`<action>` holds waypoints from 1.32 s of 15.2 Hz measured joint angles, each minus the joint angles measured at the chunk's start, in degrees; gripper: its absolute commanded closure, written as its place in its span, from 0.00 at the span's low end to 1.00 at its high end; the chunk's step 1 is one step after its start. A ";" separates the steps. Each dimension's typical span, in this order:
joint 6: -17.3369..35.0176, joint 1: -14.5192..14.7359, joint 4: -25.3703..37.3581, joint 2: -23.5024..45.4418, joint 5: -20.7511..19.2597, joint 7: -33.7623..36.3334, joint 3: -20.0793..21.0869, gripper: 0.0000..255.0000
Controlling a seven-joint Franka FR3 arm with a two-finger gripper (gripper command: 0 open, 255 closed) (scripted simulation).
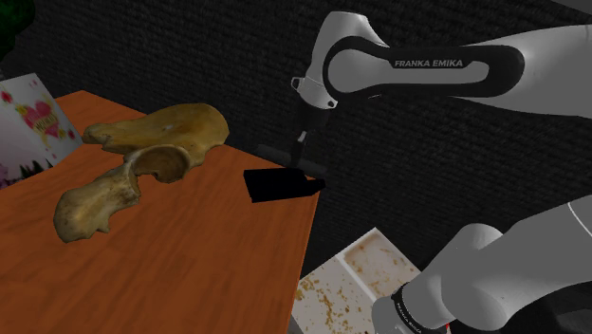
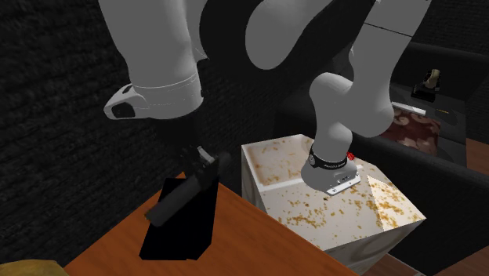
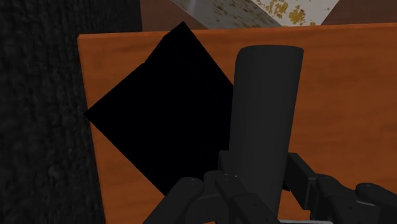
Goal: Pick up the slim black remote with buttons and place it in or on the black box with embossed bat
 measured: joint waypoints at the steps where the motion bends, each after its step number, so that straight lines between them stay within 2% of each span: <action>1: 0.02 -0.55 0.50 0.61 -0.31 -1.17 -0.77 1.00; 4: 0.31 -1.82 2.70 3.33 -1.03 -3.80 -2.45 1.00; 15: 8.28 -2.05 -2.30 6.39 -0.97 -5.00 -2.73 1.00; 20: 8.80 -2.03 -2.63 6.55 -0.95 -5.01 -2.70 1.00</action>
